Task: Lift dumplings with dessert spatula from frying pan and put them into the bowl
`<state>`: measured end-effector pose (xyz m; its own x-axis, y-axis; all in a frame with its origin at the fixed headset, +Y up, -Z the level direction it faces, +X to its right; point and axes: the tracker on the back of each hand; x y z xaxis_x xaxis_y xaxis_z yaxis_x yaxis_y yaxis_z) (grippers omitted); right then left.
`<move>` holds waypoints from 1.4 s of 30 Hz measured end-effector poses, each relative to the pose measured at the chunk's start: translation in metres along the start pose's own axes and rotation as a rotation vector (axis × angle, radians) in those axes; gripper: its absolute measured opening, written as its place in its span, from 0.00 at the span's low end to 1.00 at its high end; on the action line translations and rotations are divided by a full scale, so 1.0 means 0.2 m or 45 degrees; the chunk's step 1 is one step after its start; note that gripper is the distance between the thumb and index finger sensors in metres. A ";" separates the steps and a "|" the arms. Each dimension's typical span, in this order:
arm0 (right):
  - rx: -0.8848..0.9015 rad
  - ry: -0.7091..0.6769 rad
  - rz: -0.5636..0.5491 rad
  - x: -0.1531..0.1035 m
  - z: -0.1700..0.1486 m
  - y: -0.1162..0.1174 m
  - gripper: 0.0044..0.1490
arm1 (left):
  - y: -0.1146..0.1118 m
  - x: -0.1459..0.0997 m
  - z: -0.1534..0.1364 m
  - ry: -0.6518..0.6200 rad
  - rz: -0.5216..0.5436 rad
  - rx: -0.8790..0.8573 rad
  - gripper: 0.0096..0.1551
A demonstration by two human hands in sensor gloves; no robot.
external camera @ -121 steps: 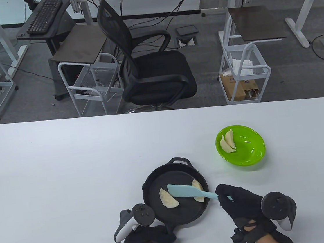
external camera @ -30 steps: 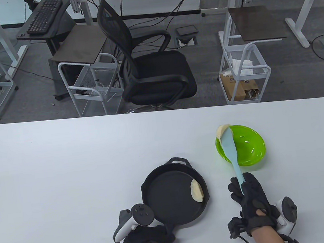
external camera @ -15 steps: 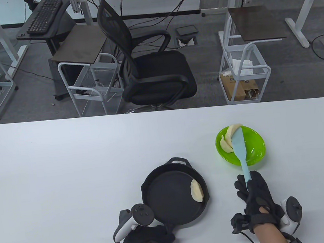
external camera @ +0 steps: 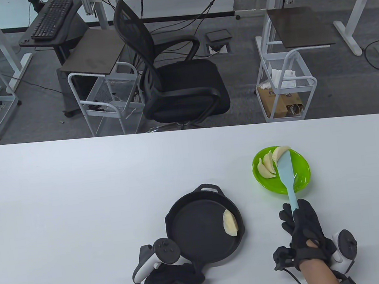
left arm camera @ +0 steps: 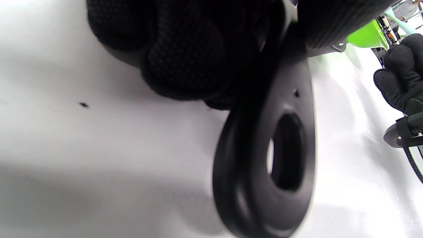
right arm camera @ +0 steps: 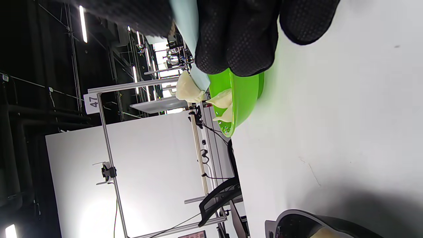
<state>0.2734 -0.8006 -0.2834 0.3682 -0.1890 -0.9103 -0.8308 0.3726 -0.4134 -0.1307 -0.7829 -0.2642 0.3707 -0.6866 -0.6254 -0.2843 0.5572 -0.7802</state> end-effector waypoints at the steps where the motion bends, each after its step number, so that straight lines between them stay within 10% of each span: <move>1: -0.001 0.000 -0.002 0.00 0.00 0.00 0.38 | 0.00 0.00 0.00 0.000 0.000 0.000 0.38; 42: -0.170 -0.078 -0.075 0.03 0.08 -0.05 0.37 | 0.00 0.00 0.00 0.002 0.002 -0.001 0.38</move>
<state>0.2909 -0.7903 -0.2846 0.4391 -0.1495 -0.8859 -0.8539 0.2374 -0.4632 -0.1308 -0.7830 -0.2644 0.3687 -0.6868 -0.6264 -0.2855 0.5576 -0.7794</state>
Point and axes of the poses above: the tracker on the back of each hand, its own z axis roughly to the thumb side, its own x axis roughly from the wrist to the fingertips, y = z × x, and after that the axes turned 9 degrees about x, right-handed
